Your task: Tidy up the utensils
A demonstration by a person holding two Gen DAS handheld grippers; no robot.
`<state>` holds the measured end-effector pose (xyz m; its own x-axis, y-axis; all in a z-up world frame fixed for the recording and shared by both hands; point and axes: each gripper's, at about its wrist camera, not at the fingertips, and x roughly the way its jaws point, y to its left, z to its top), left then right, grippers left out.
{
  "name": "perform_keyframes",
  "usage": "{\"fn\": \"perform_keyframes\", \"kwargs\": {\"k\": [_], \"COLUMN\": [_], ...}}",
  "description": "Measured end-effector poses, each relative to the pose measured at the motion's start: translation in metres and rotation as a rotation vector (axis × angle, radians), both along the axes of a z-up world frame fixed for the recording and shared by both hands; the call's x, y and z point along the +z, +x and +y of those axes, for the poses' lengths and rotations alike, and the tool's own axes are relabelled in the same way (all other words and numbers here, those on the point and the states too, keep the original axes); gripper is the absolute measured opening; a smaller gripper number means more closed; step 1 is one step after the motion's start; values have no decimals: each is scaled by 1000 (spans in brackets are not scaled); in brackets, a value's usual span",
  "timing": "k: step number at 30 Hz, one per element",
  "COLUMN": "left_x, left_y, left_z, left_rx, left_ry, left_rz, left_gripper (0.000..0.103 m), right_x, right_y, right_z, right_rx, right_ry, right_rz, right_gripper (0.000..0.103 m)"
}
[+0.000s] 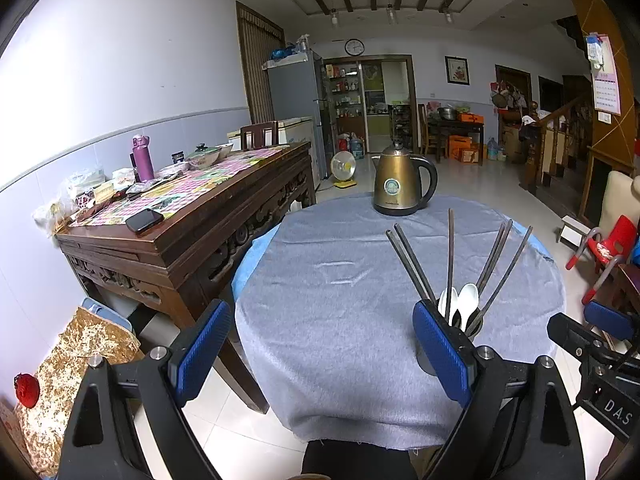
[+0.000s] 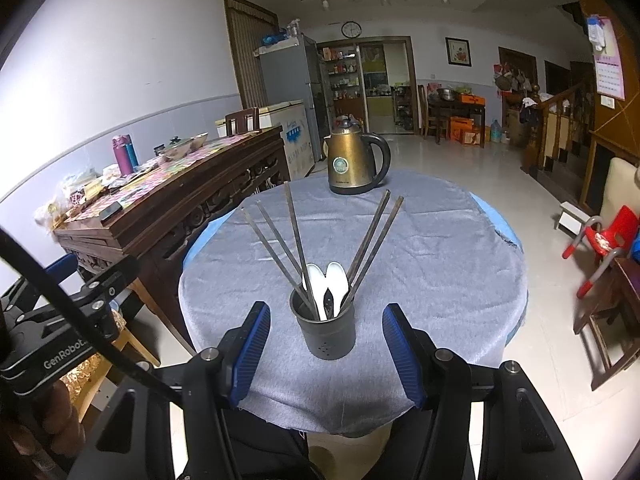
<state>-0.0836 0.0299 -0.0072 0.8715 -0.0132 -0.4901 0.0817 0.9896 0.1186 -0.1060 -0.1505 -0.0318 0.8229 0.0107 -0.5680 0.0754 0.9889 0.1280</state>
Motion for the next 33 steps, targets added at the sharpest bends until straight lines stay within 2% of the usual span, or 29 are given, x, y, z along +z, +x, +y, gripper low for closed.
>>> {"fn": "perform_keyframes", "kwargs": {"k": [33], "left_x": [-5], "left_y": [1], "left_z": [18], "left_rx": [3], "left_ry": [-26], "left_rz": [15], "left_gripper": [93], "right_x": [-5], "right_y": [11], "right_z": [16], "right_rx": [12], "right_ry": [-20], "right_rz": [14], "right_gripper": [62]}}
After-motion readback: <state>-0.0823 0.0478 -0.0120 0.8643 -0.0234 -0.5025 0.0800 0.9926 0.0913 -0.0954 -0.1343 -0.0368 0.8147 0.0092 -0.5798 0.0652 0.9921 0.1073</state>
